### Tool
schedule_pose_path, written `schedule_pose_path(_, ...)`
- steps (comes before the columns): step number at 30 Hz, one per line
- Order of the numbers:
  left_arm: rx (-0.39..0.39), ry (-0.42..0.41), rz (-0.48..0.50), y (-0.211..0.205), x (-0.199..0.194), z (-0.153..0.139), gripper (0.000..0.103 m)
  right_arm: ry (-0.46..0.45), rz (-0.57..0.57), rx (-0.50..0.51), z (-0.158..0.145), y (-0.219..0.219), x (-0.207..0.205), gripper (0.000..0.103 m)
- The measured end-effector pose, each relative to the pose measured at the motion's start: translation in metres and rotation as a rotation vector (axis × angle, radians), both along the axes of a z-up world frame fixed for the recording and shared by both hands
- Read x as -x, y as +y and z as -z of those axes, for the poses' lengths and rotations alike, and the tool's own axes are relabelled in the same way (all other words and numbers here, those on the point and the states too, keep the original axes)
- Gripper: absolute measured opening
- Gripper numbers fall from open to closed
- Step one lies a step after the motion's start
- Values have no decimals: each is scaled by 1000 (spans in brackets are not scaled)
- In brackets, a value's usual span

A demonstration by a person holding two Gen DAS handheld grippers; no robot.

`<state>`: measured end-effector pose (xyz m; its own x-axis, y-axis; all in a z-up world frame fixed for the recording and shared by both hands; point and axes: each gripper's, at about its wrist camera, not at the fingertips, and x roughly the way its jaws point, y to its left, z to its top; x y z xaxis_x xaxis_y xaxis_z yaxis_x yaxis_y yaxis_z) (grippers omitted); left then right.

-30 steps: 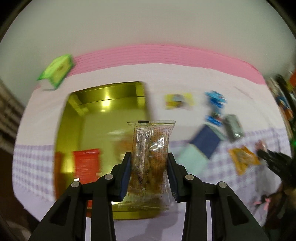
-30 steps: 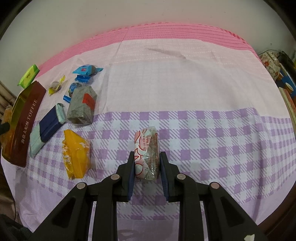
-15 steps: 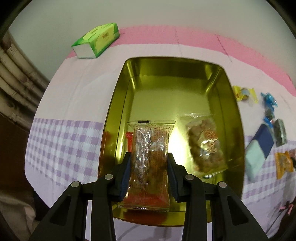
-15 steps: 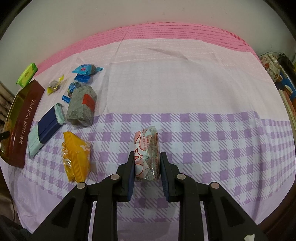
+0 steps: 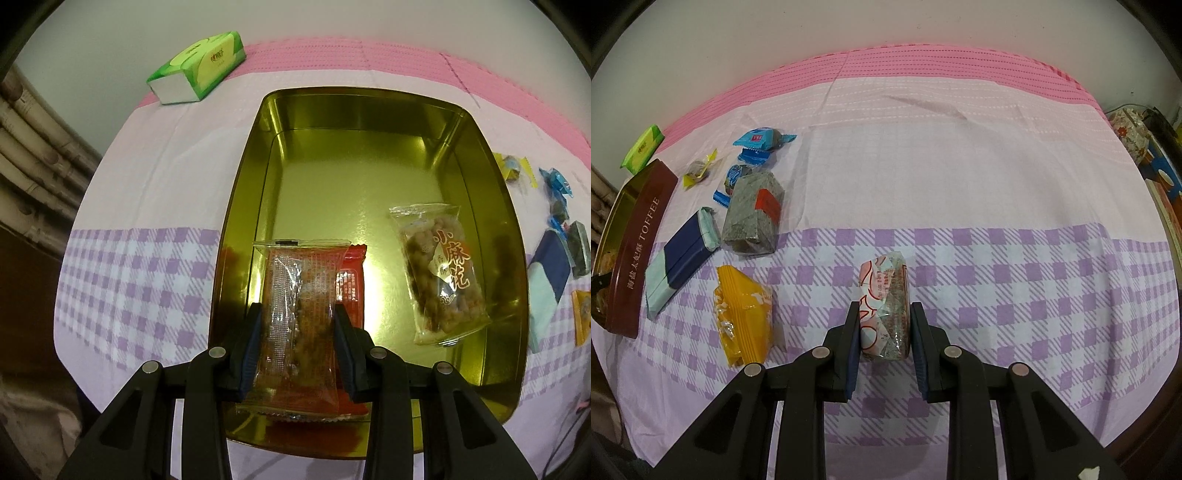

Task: Organize snacks
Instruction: 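Carry the pastry bag into the tin and open the left tool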

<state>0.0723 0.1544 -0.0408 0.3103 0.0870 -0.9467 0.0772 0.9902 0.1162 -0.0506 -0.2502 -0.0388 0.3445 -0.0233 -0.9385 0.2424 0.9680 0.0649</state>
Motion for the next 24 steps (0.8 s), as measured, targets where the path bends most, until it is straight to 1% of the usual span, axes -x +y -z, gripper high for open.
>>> schedule_pose_path(11, -1, -7, 7, -1, 1, -2, 40, -5, 10, -1, -1, 0, 1, 23)
schedule_pose_path(12, 3, -10, 9, -1, 2, -2, 42, -8, 11, 0, -2, 1, 1, 22)
schedule_pose_path(13, 7, -13, 11, -1, 3, -3, 46, -10, 12, 3, -3, 1, 1, 22)
schedule_pose_path(15, 16, -27, 16, -1, 6, -6, 52, -15, 11, 6, -5, 1, 2, 22)
schedule_pose_path(16, 16, -37, 23, -2, 8, -8, 53, -18, 11, 9, -7, 1, 2, 22)
schedule_pose_path(19, 10, -58, 28, -4, 13, -13, 53, -27, 7, 16, -12, 1, 3, 22)
schedule_pose_path(24, 31, -111, 16, -5, 22, -26, 53, -41, -4, 30, -21, 6, 2, 22)
